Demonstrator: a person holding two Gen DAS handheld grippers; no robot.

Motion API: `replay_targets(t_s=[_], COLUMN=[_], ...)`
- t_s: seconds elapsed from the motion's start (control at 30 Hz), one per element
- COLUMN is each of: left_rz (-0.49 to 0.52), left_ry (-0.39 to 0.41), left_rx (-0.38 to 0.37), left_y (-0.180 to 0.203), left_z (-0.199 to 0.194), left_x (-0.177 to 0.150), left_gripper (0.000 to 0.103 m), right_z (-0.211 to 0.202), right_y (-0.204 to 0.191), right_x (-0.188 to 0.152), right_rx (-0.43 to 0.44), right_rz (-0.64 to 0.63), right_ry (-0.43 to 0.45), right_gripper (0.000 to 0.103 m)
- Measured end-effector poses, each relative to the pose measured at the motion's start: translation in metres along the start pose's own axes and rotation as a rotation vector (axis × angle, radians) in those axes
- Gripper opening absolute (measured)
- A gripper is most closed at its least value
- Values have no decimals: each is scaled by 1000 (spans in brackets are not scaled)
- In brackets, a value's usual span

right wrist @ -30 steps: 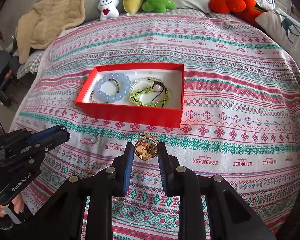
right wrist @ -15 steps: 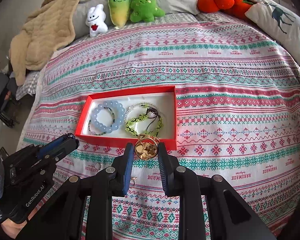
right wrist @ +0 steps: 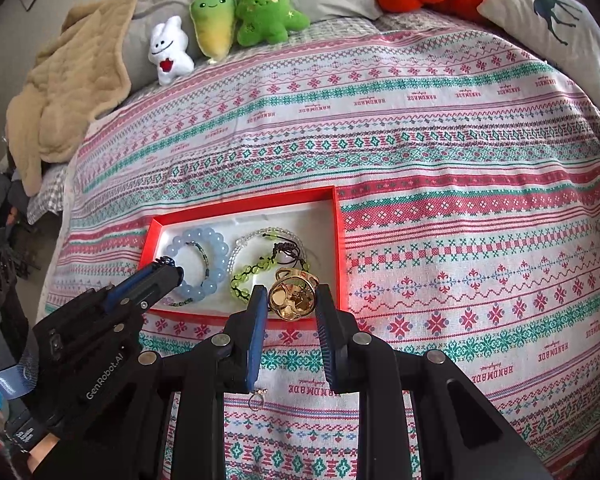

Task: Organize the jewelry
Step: 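Carry the hair clip and gold earring into the red box and open both tools, then lift both open tools away from the red box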

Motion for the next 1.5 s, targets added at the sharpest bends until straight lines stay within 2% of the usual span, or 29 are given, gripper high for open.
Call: replay_targets(t_s=[0.3, 0.43, 0.57, 0.63, 0.8, 1.0, 1.1, 1.13, 1.23, 1.33, 1.37, 1.5], left_rz=[12, 26, 34, 30, 30, 59, 65, 62, 46, 34, 29, -2], left_ry=[-17, -10, -7, -12, -31, -27, -27, -26, -34, -45, -46, -70], left_rx=[10, 9, 12, 24, 49, 37, 48, 47, 37, 24, 28, 46], left_y=[0, 3, 3, 1, -3, 1, 2, 2, 1, -1, -3, -10], left_z=[9, 3, -8, -13, -21, -29, -34, -36, -40, -42, -43, -44], left_x=[-1, -1, -3, -5, -15, -24, -26, -27, -30, -32, -32, -38], left_gripper=[13, 29, 35, 43, 50, 60, 71, 71, 73, 79, 79, 82], right_z=[11, 14, 17, 19, 26, 33, 33, 33, 28, 19, 17, 6], right_y=[4, 2, 0, -1, -4, -8, -7, -6, -6, -5, -6, -3], right_x=[5, 4, 4, 4, 2, 2, 2, 2, 2, 1, 1, -1], right_rx=[-5, -6, -10, -11, -23, -44, -39, -36, -18, -7, 2, 25], right_rz=[-1, -9, -20, -26, -42, -74, -62, -59, -53, -52, -53, -41], right_ry=[-19, -25, -33, -40, -56, -65, -70, -73, -79, -67, -65, -58], right_gripper=[26, 26, 26, 26, 26, 26, 27, 27, 30, 45, 48, 48])
Point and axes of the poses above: each gripper's, at about its wrist camera, not at the fingertips, and z roughly the way its jaws point, y to its right, x to its top, the point moved 7 cm from there along z, roughly the way its jaws point, and after that the axes turned 1 degree about x, right-handed, at the moved point
